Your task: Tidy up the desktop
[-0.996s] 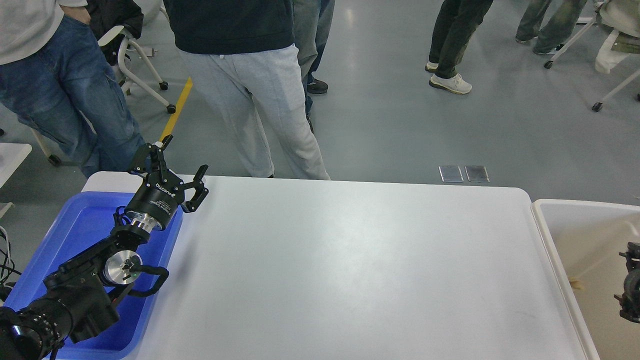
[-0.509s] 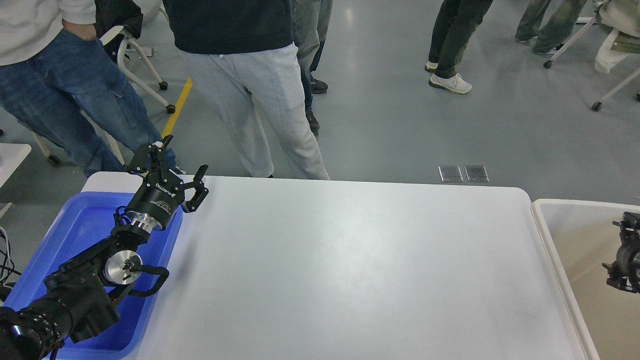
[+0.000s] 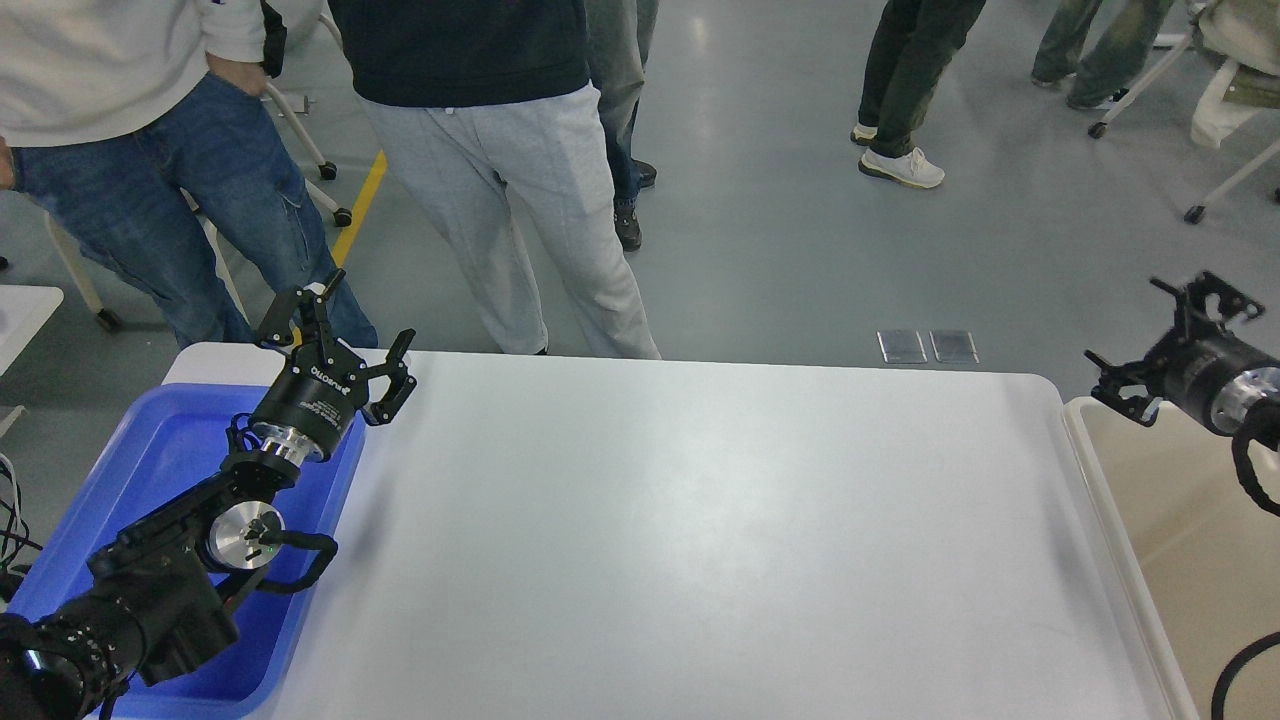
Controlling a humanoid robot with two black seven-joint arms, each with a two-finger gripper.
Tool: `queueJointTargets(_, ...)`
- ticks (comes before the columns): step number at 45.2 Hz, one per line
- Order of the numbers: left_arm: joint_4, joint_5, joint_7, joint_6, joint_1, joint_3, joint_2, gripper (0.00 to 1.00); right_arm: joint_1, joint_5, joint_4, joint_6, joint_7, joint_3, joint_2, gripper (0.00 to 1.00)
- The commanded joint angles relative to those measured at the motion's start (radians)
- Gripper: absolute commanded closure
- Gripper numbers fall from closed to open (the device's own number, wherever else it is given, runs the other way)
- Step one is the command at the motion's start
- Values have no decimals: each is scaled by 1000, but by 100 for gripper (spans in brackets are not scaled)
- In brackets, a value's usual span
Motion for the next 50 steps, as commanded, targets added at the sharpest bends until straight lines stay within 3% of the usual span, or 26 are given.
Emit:
queueJointTargets(1,0,0,0,1,0,0,0,0,-31,12,258,38,0,152,-6,0)
queueJointTargets(11,0,0,0,0,0,0,0,0,-62,10,390,40,0,201,103,0)
queueJointTargets(22,0,0,0,0,0,0,0,0,-82,-1,381,38,2,196,215,0)
queueJointTargets(50,0,0,0,0,0,0,0,0,-194,-5,380,94,8,186,306,0)
